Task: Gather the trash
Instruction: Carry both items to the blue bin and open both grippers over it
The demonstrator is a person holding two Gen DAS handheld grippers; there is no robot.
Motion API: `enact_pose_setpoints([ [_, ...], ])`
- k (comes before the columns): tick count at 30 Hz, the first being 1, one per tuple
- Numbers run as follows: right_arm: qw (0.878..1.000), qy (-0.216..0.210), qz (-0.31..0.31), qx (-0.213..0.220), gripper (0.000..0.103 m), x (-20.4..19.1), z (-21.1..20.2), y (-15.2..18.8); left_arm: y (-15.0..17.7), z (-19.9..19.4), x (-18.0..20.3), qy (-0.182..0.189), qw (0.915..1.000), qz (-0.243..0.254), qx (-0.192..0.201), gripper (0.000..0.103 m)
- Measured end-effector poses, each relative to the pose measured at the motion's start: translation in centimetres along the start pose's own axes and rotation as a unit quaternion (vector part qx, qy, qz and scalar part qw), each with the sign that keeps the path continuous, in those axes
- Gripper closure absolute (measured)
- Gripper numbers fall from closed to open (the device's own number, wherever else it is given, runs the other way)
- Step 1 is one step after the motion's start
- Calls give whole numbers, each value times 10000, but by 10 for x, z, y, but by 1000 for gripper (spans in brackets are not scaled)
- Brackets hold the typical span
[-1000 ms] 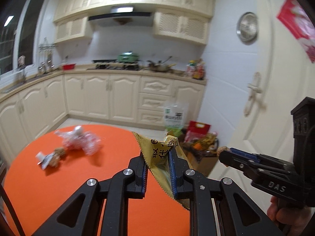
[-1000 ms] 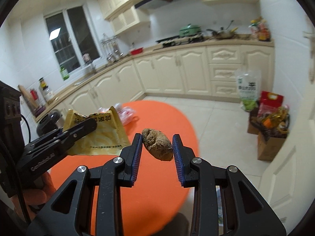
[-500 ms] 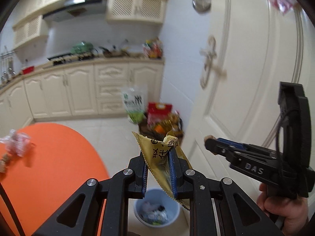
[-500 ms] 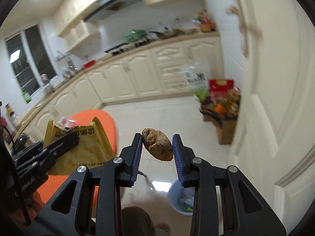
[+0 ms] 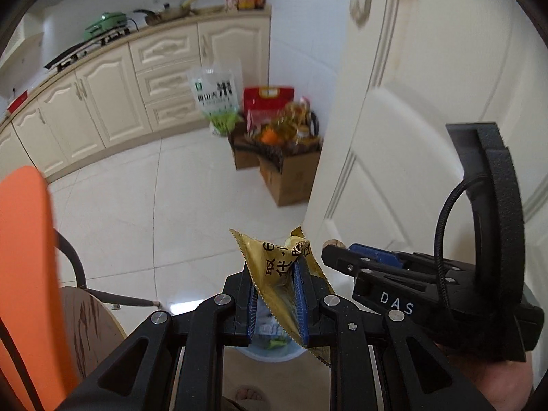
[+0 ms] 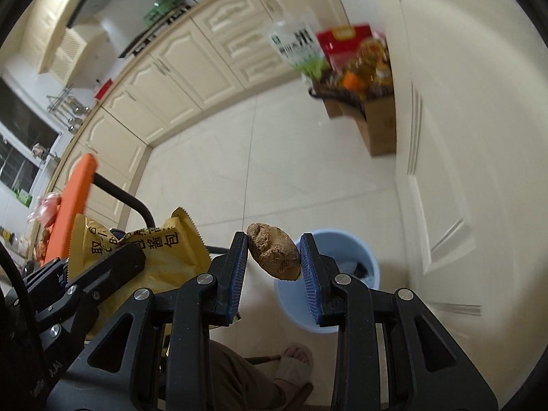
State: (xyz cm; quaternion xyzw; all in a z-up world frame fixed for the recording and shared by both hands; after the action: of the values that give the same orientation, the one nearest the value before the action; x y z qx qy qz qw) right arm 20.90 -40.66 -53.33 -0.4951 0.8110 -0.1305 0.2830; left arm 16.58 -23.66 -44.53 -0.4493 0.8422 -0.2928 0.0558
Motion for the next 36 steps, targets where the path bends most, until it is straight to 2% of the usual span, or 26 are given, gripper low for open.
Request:
enact_pose_setpoints([
  [5,9990,-151,391,-185,71,22,30,10,-29,59,12,-314,9988,45,-377,83],
  [6,9985,-168,456,-231,70,26,36,12,-32,68,15,-382,9983,62,-440,75],
  [7,9980,-207,531,-286,65,28,41,15,-36,76,16,-455,9977,78,-500,54],
  [8,9974,-204,612,-326,58,32,45,17,-36,81,19,-469,9974,77,-540,47],
  [9,9969,-150,691,-334,43,37,48,18,-41,86,19,-490,9974,37,-536,40],
  [10,9961,-124,806,-334,32,43,51,21,-42,86,19,-487,9975,23,-520,35],
  [11,9953,-146,903,-323,29,47,52,22,-45,88,20,-504,9975,29,-503,31],
  [13,9936,-111,1089,-289,11,54,52,27,-49,90,20,-588,9972,48,-458,18],
  [16,9914,-73,1284,-254,2,59,49,30,-49,87,21,-675,9970,69,-374,16],
  [20,9900,109,1384,-259,0,59,37,31,-36,62,21,-720,9972,127,-132,11],
  [24,9890,-45,1474,-145,0,50,22,29,-25,28,24,-661,9977,116,48,1],
  [28,9890,-108,1474,-77,0,40,6,26,-16,-3,23,-530,9985,9,133,1],
  [31,9901,-123,1394,98,0,25,-14,20,-14,-33,17,-429,9985,-51,337,1],
  [36,9923,-155,1120,510,0,-9,-56,-1,-5,-105,-11,-169,9964,-225,802,1],
])
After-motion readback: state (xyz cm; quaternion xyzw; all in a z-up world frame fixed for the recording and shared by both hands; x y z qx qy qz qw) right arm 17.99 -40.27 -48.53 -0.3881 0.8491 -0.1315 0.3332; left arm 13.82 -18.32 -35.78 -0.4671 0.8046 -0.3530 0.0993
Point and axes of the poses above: each gripper's, at about its wrist camera, not at the fingertips, and z roughly the way its jaws point, x to its right, y to its underside, the point moved 10 cm from there along z, roughly the way its jaws point, and after that the axes turned 14 degrees about -z, right-handed, at the moved point
